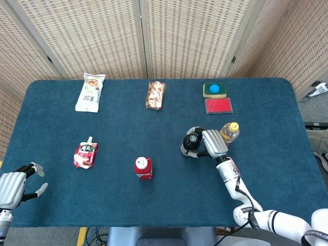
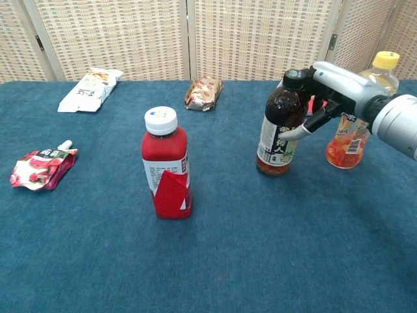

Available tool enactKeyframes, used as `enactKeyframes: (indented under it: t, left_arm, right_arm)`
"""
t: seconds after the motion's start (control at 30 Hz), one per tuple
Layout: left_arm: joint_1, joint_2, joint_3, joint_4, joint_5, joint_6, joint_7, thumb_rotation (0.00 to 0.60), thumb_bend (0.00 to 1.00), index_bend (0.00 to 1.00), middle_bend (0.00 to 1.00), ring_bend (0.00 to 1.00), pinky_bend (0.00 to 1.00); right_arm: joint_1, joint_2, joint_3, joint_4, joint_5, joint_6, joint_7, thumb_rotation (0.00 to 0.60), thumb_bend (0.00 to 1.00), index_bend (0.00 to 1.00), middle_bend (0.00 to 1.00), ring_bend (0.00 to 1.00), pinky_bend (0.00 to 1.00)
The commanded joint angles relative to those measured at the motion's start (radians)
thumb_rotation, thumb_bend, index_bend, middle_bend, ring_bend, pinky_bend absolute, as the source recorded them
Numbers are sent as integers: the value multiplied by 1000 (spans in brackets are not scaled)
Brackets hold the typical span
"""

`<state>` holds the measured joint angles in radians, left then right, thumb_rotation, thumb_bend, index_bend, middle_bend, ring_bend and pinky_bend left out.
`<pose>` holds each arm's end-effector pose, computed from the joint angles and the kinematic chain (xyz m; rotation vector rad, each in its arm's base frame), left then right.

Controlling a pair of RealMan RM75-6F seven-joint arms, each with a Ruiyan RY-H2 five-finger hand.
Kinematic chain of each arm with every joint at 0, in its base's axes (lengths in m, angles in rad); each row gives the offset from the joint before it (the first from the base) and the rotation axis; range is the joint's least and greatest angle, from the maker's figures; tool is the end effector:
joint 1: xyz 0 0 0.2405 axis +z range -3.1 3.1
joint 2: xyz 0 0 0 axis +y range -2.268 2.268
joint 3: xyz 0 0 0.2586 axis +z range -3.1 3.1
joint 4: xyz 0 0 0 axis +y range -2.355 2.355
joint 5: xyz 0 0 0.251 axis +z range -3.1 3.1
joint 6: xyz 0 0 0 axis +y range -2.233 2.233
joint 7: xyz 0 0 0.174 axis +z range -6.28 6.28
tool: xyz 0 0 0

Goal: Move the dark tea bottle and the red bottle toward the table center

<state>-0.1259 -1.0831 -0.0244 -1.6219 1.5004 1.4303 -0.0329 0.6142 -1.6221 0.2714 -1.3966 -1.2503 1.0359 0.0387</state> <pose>-0.3287 0.2216 0.1210 -1.4464 -0.9417 -0.8916 -0.1561 -0.3846 -0.0541 1.5842 -1.2423 1.2551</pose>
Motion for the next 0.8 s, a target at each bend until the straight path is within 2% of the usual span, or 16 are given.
enactKeyframes:
  t: [0.03, 0.5, 0.7, 0.8]
  left_arm:
    - [0, 2, -1, -1, -1, 0, -3, 600, 239, 508, 395, 416, 594]
    - [3, 8, 1, -1, -1, 0, -12, 600, 240, 508, 395, 416, 594]
    - [3, 8, 1, -2, -2, -1, -10, 600, 240, 508, 395, 416, 594]
    - [3, 8, 1, -3, -2, -1, -10, 600, 240, 508, 395, 416, 594]
  right_arm:
    - [11, -13, 5, 18, 10, -10, 1, 600, 105, 457, 583, 525, 648]
    - [29, -33, 9, 48, 26, -10, 10, 600, 105, 457, 572, 524, 648]
    - [34, -20, 4, 44, 31, -34, 24, 600, 98, 439, 448, 450, 645]
    - [36, -13, -1, 41, 32, -42, 27, 600, 85, 333, 368, 404, 626]
